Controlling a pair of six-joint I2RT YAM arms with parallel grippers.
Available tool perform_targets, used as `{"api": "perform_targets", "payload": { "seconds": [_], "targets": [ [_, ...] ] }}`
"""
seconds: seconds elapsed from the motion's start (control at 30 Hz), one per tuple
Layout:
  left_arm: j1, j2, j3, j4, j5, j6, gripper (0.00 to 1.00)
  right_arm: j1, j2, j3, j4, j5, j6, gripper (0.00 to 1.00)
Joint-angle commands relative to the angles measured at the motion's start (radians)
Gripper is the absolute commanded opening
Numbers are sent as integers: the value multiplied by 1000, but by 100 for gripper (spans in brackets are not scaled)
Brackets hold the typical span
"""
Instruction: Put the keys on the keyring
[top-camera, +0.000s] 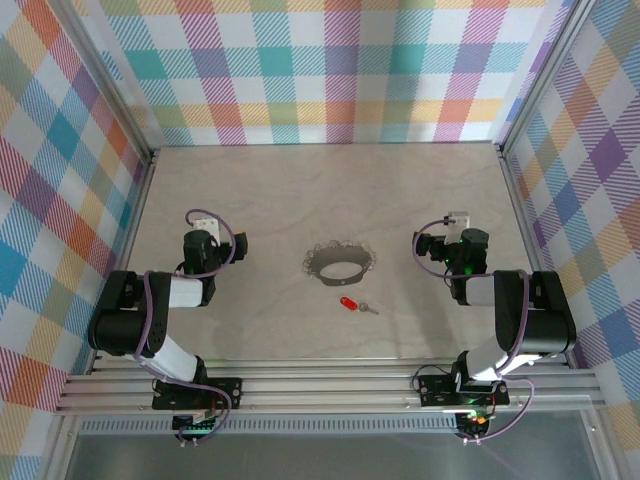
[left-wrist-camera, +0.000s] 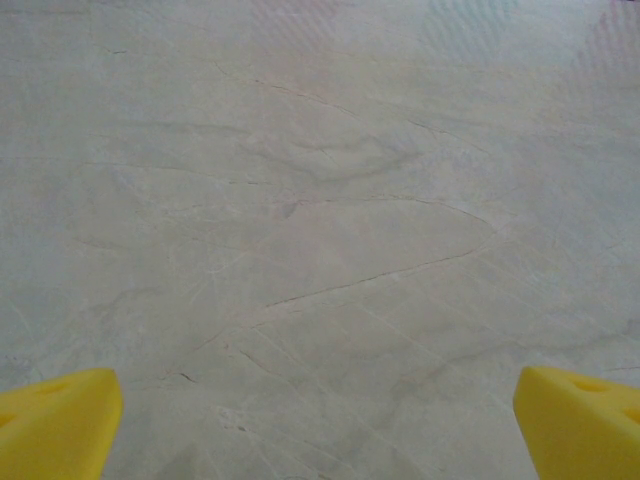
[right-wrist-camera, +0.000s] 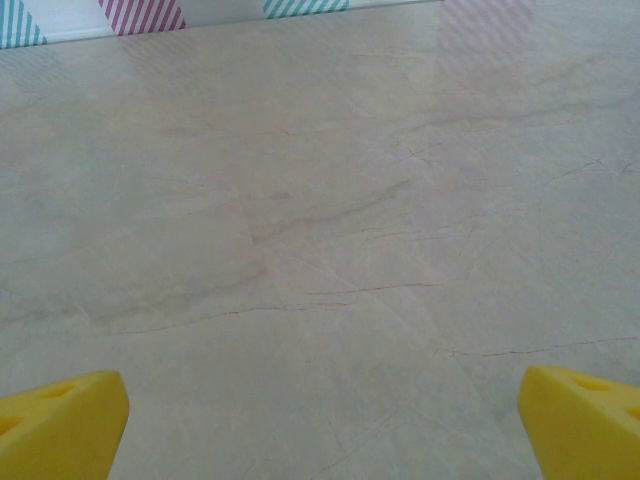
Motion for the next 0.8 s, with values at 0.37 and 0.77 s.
{"api": "perform_targets", "payload": {
  "seconds": [0.37, 0.77],
  "targets": [
    [4, 0, -5, 31, 7, 9, 100, 2, -7, 11, 25, -10, -4, 100],
    [-5, -237, 285, -606, -40, -16, 100, -1, -382, 214, -672, 179, 377, 100]
  ]
}}
